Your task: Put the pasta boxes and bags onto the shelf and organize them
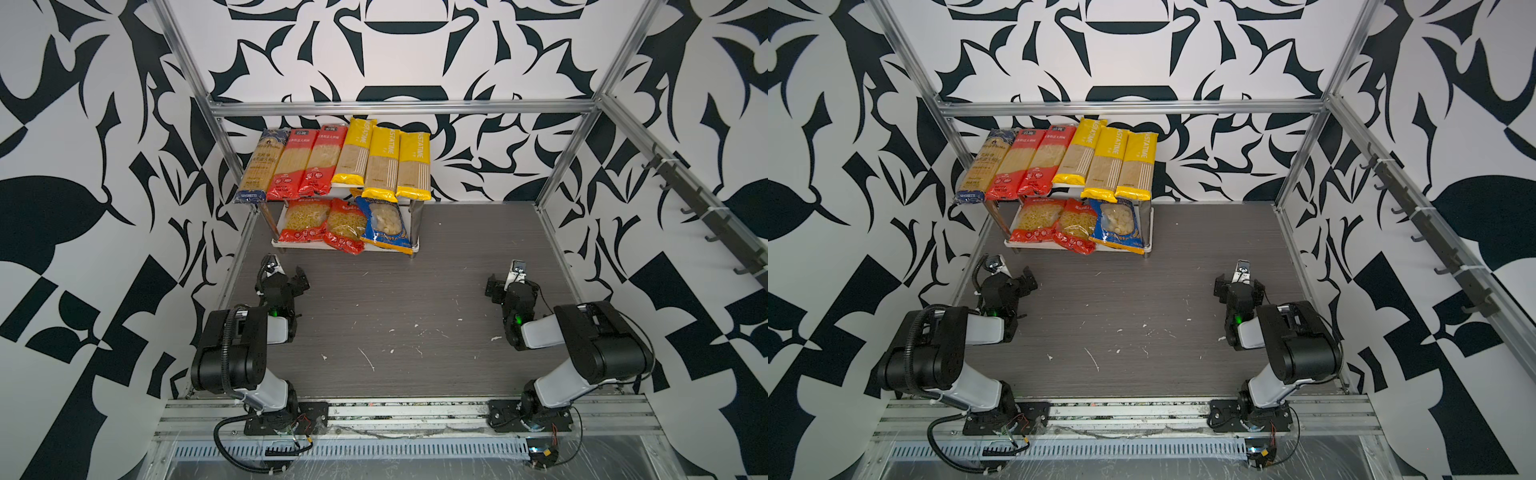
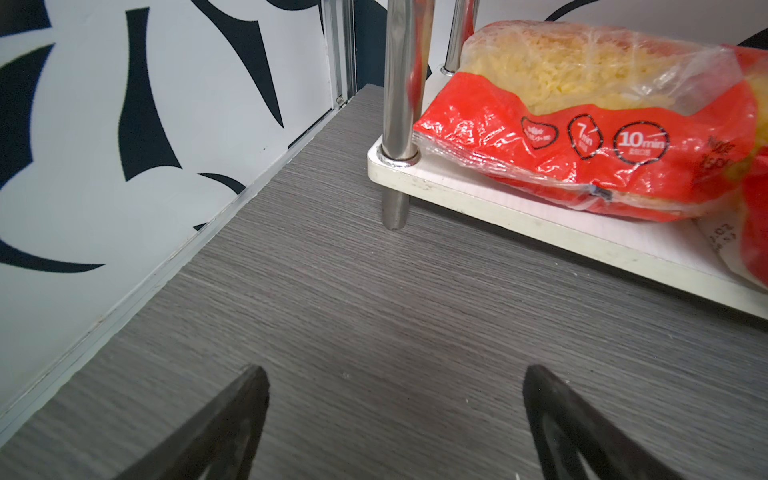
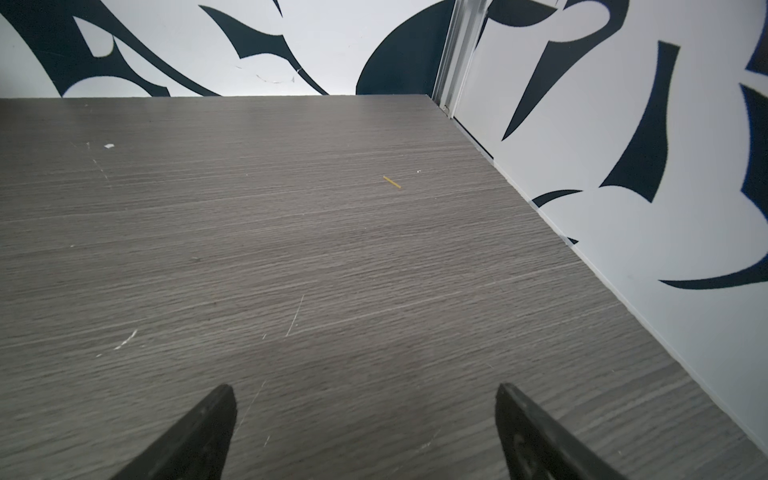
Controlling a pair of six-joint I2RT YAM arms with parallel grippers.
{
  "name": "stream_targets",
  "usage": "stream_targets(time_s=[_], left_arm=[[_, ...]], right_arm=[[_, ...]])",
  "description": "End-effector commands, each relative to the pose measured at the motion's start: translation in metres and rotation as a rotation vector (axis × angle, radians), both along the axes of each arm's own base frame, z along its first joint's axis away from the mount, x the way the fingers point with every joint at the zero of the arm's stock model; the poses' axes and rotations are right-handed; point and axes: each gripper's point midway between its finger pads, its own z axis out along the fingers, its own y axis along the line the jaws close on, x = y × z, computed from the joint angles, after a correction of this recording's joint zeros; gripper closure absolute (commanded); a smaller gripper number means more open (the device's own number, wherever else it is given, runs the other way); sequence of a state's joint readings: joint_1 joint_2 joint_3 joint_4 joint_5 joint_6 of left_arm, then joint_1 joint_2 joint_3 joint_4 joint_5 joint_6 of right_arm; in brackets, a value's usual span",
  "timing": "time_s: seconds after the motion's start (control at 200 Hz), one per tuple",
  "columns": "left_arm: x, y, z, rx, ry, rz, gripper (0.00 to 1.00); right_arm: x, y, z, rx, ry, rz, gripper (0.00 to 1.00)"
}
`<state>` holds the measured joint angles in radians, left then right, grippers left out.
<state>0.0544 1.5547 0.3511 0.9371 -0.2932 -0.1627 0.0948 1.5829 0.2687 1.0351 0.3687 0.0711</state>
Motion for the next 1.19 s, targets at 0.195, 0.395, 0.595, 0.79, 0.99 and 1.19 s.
stream_targets(time_s=[0.195, 0.395, 0.595, 0.79, 0.99, 1.19], left_arm=[[0.001, 0.001, 0.004, 0.003, -0.009, 0.000, 0.01], [0.001, 0.000, 0.004, 0.005, -0.009, -0.001, 0.00], [0.001, 0.001, 0.005, 0.005, -0.011, 0.000, 0.01], [0.001, 0.000, 0.005, 0.005, -0.010, -0.001, 0.01], [0.001, 0.000, 0.005, 0.005, -0.010, -0.001, 0.01], [0.004, -0.013, 0.004, 0.056, 0.003, -0.043, 0.01]], right_arm=[[0.012, 0.001, 0.018, 0.008, -0.052, 0.002, 0.00], [0.012, 0.001, 0.018, 0.008, -0.049, 0.002, 0.00], [0.013, 0.003, 0.018, 0.008, -0.045, 0.011, 0.00], [0.019, 0.018, 0.015, 0.006, -0.016, 0.105, 0.00], [0.019, 0.020, 0.014, 0.005, -0.013, 0.116, 0.00], [0.019, 0.020, 0.014, 0.005, -0.013, 0.117, 0.00]])
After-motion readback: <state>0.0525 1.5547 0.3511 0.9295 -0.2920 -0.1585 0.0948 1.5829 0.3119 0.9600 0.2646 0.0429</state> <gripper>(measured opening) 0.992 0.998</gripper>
